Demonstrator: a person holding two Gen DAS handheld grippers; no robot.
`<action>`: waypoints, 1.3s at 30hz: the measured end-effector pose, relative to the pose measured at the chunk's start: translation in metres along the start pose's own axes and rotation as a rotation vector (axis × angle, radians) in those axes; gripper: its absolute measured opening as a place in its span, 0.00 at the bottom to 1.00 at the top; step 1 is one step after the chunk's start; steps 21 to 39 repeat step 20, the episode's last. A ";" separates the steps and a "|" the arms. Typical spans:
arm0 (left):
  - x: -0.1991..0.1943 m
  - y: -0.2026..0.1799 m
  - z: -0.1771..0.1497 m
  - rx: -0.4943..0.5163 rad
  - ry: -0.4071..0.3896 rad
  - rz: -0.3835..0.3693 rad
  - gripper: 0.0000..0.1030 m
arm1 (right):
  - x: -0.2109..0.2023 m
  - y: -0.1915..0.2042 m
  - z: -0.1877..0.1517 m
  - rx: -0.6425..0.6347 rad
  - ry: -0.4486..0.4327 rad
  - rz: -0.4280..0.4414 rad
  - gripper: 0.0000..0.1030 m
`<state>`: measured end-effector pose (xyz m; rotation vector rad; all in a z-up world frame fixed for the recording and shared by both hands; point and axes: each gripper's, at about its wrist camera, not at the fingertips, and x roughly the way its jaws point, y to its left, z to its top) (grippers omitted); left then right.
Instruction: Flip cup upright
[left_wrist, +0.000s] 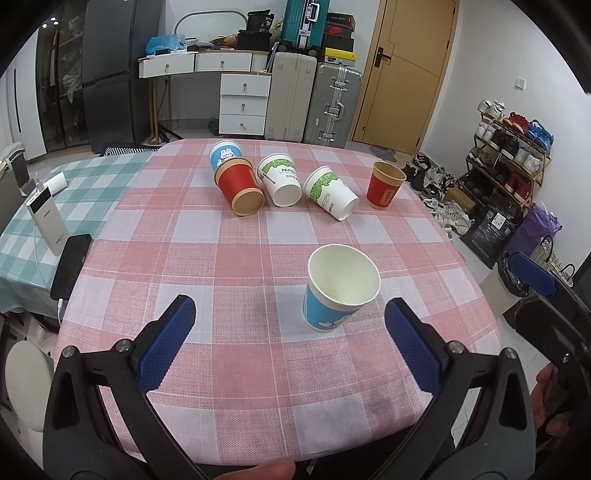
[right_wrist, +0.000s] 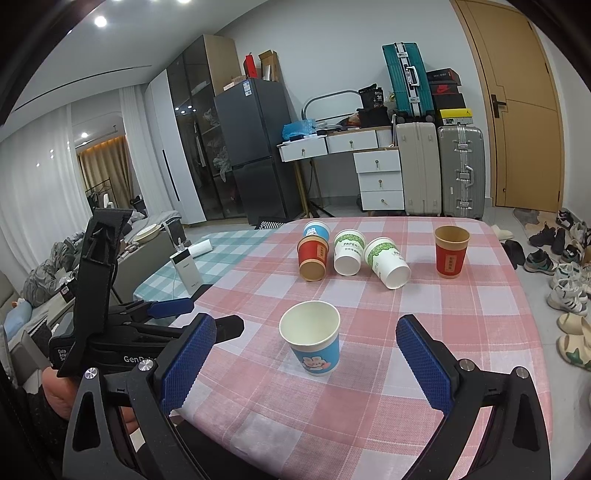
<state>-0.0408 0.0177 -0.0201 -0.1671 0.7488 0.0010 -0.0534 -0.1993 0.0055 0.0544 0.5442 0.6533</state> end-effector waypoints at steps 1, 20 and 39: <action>0.000 0.000 0.000 0.000 0.000 0.000 0.99 | 0.000 0.000 0.000 0.000 0.000 0.000 0.97; -0.001 0.001 -0.002 0.006 -0.008 -0.004 0.99 | 0.002 -0.005 -0.004 0.004 0.006 -0.005 0.97; -0.001 0.001 -0.002 0.006 -0.008 -0.004 0.99 | 0.002 -0.005 -0.004 0.004 0.006 -0.005 0.97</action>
